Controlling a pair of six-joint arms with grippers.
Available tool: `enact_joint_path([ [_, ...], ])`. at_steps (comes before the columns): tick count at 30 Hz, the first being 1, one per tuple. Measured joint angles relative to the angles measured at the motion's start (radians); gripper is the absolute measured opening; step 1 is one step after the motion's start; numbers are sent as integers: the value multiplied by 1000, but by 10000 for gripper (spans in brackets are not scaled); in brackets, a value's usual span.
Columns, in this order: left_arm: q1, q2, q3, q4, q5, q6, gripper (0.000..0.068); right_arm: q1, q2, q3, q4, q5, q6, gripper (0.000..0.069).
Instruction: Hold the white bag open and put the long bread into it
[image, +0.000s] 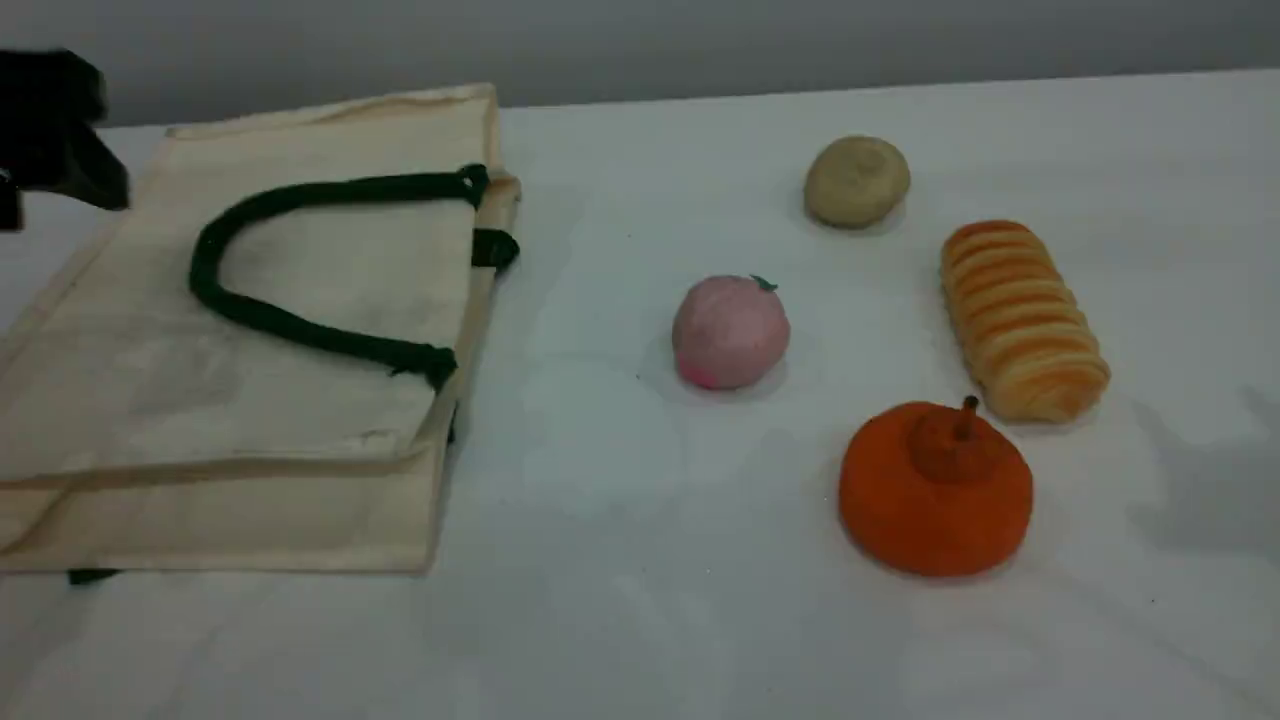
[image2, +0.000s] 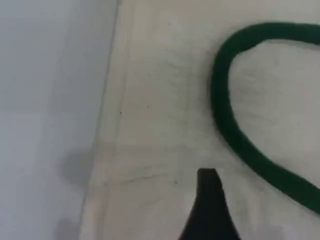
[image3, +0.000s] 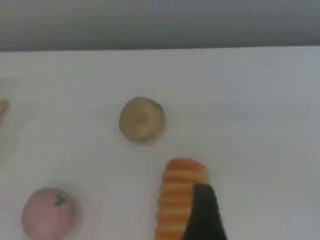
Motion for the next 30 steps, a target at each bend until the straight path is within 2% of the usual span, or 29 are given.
enact_joint_path([
  [10,0,227,-198,6,41,-15,485,0,0,0,4,2,0,470],
  [13,0,238,-221,6,14,-15,486,0,-1,0,17,4,0,470],
  [30,0,390,-300,8,41,-13,486,0,-1,0,18,12,0,470],
])
